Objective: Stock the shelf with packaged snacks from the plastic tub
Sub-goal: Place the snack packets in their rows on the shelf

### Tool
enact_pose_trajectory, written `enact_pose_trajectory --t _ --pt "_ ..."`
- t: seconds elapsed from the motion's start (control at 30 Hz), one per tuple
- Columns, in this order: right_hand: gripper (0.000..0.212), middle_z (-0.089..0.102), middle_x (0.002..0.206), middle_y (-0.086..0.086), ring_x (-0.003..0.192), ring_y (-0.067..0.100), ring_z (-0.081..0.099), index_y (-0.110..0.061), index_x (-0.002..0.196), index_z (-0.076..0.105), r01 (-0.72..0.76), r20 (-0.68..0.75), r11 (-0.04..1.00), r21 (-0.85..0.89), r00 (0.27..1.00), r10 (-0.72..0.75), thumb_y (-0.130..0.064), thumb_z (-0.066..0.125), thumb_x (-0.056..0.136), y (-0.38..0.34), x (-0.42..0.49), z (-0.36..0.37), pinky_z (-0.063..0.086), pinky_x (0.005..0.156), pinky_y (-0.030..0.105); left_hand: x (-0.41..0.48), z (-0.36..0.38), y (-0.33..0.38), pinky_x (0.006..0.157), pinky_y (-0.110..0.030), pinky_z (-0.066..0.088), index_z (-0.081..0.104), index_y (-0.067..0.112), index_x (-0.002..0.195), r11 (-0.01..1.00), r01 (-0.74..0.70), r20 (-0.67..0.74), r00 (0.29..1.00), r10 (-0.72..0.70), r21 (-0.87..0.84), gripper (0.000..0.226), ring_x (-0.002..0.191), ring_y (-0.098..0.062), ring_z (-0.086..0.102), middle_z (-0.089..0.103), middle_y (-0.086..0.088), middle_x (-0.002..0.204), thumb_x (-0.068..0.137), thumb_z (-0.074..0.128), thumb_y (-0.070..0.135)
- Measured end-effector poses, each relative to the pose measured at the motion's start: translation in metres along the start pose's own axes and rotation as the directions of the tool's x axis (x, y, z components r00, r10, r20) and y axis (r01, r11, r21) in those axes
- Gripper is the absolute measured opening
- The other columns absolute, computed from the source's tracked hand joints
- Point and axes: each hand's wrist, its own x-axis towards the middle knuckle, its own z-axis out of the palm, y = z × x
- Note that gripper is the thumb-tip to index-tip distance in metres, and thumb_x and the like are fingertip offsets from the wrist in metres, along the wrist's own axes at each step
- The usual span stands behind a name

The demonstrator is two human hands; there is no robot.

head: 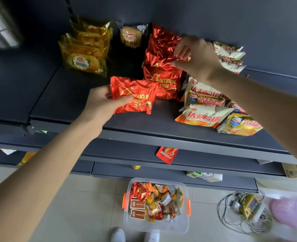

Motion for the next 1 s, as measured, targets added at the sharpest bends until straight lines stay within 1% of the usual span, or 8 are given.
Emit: enact_pose_trajectory --t 0.13,0.23,0.3,0.4,0.6,0.73,0.87,1.0 --pt "0.024 0.067 0.095 0.002 0.076 -0.009 0.059 -0.006 0.102 0.067 -0.007 0.243 0.97 0.242 0.969 -0.054 -0.023 0.07 0.085 -0.019 -0.006 -0.012 0.044 0.073 0.006 0.005 0.01 0.0 0.075 -0.015 0.054 0.069 0.02 0.094 1.0 -0.007 0.034 0.999 0.008 -0.019 0.018 0.09 -0.006 0.069 0.072 0.004 0.098 0.08 0.074 0.011" --pt "0.04 0.067 0.098 0.002 0.082 -0.003 0.062 -0.012 0.11 0.065 0.024 0.411 0.985 0.17 0.907 -0.093 -0.032 0.075 0.078 -0.025 -0.01 -0.011 0.046 0.076 0.008 0.011 0.021 0.0 0.082 -0.022 0.055 0.068 0.016 0.1 0.999 -0.017 0.03 0.999 0.019 -0.043 0.023 0.093 -0.01 0.069 0.072 0.001 0.101 0.079 0.075 0.01" --pt "0.049 0.063 0.099 0.001 0.088 0.01 0.06 -0.017 0.114 0.063 0.061 0.457 0.997 0.047 0.886 -0.076 -0.037 0.079 0.072 -0.022 -0.011 -0.007 0.048 0.08 0.021 0.016 0.03 -0.001 0.079 -0.021 0.056 0.066 0.009 0.107 0.997 -0.034 0.008 0.999 0.035 -0.064 0.031 0.092 -0.012 0.07 0.072 -0.002 0.101 0.078 0.076 0.007" --pt "0.053 0.058 0.102 0.001 0.095 0.018 0.055 -0.017 0.114 0.061 0.095 0.424 0.992 -0.087 0.904 -0.049 -0.034 0.083 0.068 -0.016 -0.01 0.002 0.045 0.084 0.032 0.026 0.044 -0.003 0.079 -0.022 0.056 0.062 0.004 0.109 0.997 -0.032 -0.035 0.999 0.029 -0.067 0.037 0.09 -0.012 0.068 0.07 -0.003 0.099 0.076 0.078 0.008" --pt "0.049 0.055 0.098 -0.004 0.099 0.02 0.057 -0.017 0.108 0.061 0.072 0.331 0.986 -0.149 0.944 -0.019 -0.031 0.084 0.067 -0.01 -0.009 0.007 0.047 0.09 0.038 0.037 0.058 -0.011 0.081 -0.02 0.053 0.057 0.015 0.103 0.998 -0.059 -0.078 0.995 0.059 0.001 0.036 0.088 0.0 0.063 0.065 0.011 0.093 0.075 0.08 0.015" --pt "0.05 0.054 0.097 -0.005 0.095 0.02 0.057 -0.016 0.107 0.06 0.079 0.33 0.982 -0.173 0.944 -0.018 -0.032 0.084 0.066 -0.008 -0.008 0.008 0.045 0.085 0.033 0.044 0.055 -0.012 0.071 -0.011 0.048 0.052 0.017 0.114 1.0 0.006 -0.045 0.999 -0.005 0.022 0.055 0.09 0.001 0.06 0.062 0.011 0.098 0.07 0.085 0.017" --pt "0.051 0.047 0.102 -0.006 0.096 0.014 0.047 -0.015 0.106 0.06 0.098 0.322 0.973 -0.21 0.946 -0.026 -0.035 0.083 0.066 -0.006 -0.007 0.007 0.039 0.085 0.029 0.049 0.053 -0.009 0.089 -0.028 0.053 0.061 0.026 0.103 0.993 0.003 0.113 0.993 -0.016 0.118 0.045 0.1 -0.012 0.065 0.068 0.003 0.107 0.068 0.085 0.01" --pt "0.054 0.044 0.123 0.008 0.119 0.024 0.04 -0.015 0.105 0.059 0.112 0.295 0.951 -0.289 0.955 -0.023 -0.038 0.083 0.064 -0.004 -0.008 0.006 0.034 0.101 0.039 0.055 0.053 -0.006 0.094 -0.034 0.052 0.064 0.019 0.112 0.986 0.01 0.139 0.99 -0.033 0.165 0.053 0.103 -0.015 0.065 0.069 0.0 0.11 0.065 0.087 0.012"
